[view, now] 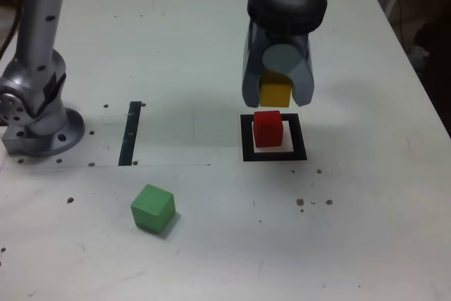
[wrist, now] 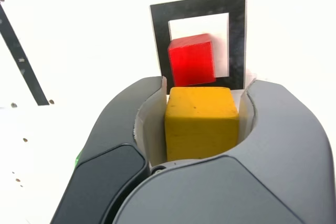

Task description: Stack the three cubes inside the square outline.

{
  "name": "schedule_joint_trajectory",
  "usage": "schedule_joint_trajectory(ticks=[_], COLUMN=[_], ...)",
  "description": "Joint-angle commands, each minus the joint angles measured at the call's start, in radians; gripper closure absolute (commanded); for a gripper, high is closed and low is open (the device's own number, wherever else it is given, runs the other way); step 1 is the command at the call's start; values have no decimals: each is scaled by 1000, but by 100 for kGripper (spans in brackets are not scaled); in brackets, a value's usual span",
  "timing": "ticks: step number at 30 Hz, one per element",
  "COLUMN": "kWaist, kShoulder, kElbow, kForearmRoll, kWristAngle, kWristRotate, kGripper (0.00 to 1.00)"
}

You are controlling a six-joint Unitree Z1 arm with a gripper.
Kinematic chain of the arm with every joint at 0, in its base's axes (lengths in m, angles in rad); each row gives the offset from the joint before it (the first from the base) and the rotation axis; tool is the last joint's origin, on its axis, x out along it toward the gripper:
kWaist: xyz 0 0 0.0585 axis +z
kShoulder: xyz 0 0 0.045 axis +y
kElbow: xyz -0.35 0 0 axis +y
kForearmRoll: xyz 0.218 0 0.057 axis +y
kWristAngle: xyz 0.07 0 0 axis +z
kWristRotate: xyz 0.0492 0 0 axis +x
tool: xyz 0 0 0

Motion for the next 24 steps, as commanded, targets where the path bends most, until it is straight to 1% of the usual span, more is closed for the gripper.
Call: schedule_joint_trajectory(ticks=[1,9,16,24], kWaist=[3,31,64,66], kShoulder=[3,18,17,24], kElbow=[16,100,167,177], kForearmRoll=[-20,-105,-161,-181], kWristAngle=[-7,-17,-24,-44], kWristRotate=[-16,-31,-25,-22], kGripper=[80,80,80,80])
